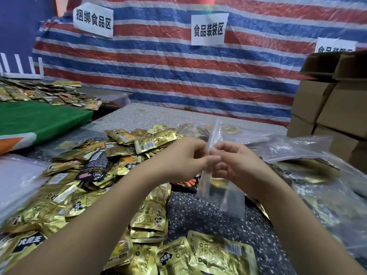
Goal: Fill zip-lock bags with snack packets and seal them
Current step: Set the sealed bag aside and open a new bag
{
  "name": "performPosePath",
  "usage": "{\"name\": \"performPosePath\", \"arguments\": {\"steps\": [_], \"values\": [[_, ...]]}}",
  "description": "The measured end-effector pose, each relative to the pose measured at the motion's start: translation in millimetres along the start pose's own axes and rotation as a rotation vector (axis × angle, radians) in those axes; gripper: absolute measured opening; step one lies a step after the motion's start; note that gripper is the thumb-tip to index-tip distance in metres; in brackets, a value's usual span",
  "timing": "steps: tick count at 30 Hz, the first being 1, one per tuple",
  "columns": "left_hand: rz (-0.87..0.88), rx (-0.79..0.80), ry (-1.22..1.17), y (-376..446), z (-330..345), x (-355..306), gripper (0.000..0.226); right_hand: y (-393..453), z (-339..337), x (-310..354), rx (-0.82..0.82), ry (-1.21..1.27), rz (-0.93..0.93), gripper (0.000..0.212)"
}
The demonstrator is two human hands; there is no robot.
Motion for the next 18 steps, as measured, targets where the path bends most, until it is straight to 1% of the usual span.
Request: {"name": "performPosePath", "arguments": {"steps": [4, 8, 11, 13, 16, 18], "values": [[0.016, 0.005, 0.024, -2, -6, -1, 0.030, -2, 2, 3, 0.071, -0.092, -0.009, 0.012], [0.058, -0.005, 0.015, -6, -9, -11, 0.041, -2, 6, 7, 0.137, -0.142, -0.027, 0.007], [0.076, 0.027, 0.011, -8, -5, -16, 0.039, -4, 6, 8, 0.153, -0.154, -0.034, 0.014], [0.074, 0.045, 0.071, -9, -3, -19, 0.036, -6, 4, 9, 0.157, -0.171, -0.028, 0.015], [0.065, 0.052, 0.203, -10, -1, -23, 0.031, -6, 2, 7, 0.157, -0.225, -0.004, 0.009], [0.069, 0.040, 0.216, -10, 0, -24, 0.031, -5, 1, 5, 0.155, -0.230, 0.004, 0.009]]}}
Point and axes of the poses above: each hand's wrist, its own y-axis towards the middle knuckle, its own z-axis out of the palm, x = y × z, the point moved 10 cm from there along y, towards the middle knuckle, and after that the axes turned 10 degrees about x, right-handed, at the moved point
